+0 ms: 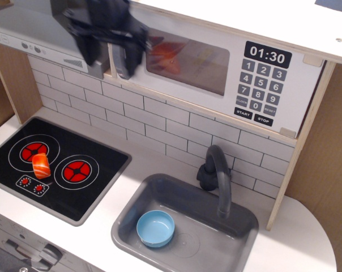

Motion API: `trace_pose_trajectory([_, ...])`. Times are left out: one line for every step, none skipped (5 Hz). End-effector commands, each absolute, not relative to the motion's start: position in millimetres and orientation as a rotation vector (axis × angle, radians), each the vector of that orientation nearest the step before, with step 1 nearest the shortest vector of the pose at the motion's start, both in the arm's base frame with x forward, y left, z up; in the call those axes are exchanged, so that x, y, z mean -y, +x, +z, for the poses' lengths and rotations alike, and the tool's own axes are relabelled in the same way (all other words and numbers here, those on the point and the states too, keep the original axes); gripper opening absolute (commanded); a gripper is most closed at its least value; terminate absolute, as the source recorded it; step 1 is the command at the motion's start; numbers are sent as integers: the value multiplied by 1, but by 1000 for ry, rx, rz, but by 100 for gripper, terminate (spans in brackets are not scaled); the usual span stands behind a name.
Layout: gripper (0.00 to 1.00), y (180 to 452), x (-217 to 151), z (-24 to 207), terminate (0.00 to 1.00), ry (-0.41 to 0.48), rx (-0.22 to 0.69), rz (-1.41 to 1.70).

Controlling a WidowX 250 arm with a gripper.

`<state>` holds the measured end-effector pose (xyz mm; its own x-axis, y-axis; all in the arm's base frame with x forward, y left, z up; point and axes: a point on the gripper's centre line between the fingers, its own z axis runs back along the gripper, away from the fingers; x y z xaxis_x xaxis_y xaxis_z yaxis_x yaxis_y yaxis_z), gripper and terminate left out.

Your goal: Open microwave

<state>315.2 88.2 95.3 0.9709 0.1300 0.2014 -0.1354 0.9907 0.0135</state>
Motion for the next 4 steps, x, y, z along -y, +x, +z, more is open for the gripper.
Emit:
trace_pose_trajectory([100, 326, -120, 116, 0, 61, 282, 202])
trace_pose_trajectory([100, 336, -117, 107, 0, 14, 257, 166])
trace_pose_trajectory([100, 337, -106, 104, 0, -10, 273, 117])
trace_pose_trajectory([100, 350, -107, 98, 0, -28, 289, 107])
